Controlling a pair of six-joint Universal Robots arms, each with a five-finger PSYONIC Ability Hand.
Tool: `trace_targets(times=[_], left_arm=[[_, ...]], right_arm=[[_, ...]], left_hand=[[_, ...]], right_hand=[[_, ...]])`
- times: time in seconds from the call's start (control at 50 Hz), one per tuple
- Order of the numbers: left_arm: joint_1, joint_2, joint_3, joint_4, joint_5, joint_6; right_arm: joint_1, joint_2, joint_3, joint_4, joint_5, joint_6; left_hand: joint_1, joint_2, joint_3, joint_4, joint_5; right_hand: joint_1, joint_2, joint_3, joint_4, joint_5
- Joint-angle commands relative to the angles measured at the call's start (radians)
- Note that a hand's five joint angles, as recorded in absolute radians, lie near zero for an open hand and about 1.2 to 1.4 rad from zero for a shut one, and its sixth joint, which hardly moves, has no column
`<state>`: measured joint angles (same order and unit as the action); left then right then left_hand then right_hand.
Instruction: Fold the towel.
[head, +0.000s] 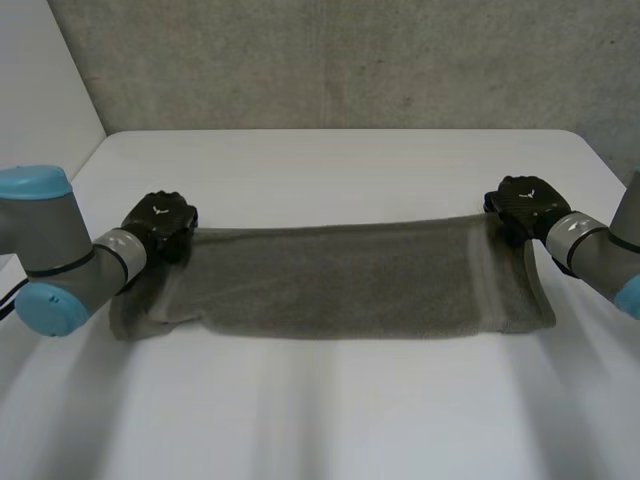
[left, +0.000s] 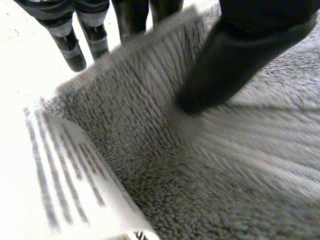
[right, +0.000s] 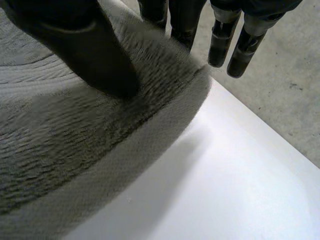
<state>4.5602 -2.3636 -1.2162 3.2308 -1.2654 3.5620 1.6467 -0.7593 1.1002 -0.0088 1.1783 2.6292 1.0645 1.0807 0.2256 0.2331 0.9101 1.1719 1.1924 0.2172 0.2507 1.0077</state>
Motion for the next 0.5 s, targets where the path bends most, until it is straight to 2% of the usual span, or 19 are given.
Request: trace_targets(times=[0.02,0.04,0.06,0.28,0.38,0.5], left_arm=[[-0.001,0.010,-0.012,0.000,-0.011,0.003],[-0.001,0.010,-0.012,0.000,-0.011,0.003],[0.000,0.021,-0.019,0.000,-0.018,0.006],[-0.009,0.180,-0.138,-0.003,-0.034,0.012],[0.002,0.294,-0.241,-0.003,-0.025,0.008],[0.022,0.450,-0.412,0.003,-0.017,0.001]], right_arm=[[0.001,-0.005,0.009,-0.030,0.011,0.002],[0.001,-0.012,0.013,-0.037,0.011,0.002],[0.001,-0.012,0.014,-0.037,0.011,0.002],[0.001,-0.202,0.145,-0.063,0.011,0.051],[-0.011,-0.395,0.344,-0.051,-0.012,0.089],[-0.015,-0.506,0.503,-0.053,-0.017,0.083]], left_hand=[[-0.776,-0.792,-0.051,-0.059,-0.796],[-0.778,-0.794,-0.051,-0.059,-0.798],[-0.879,-0.896,-0.051,-0.059,-0.899],[-0.877,-0.894,-0.051,-0.059,-0.898],[-0.877,-0.894,-0.051,-0.059,-0.898],[-0.877,-0.894,-0.051,-0.059,-0.898]], right_hand=[[-0.790,-0.811,-0.043,-0.076,-0.801],[-0.997,-1.018,-0.043,-0.076,-1.008],[-0.997,-1.018,-0.043,-0.076,-1.008],[-0.997,-1.018,-0.043,-0.076,-1.008],[-0.997,-1.018,-0.043,-0.076,-1.008],[-0.997,-1.018,-0.043,-0.076,-1.008]])
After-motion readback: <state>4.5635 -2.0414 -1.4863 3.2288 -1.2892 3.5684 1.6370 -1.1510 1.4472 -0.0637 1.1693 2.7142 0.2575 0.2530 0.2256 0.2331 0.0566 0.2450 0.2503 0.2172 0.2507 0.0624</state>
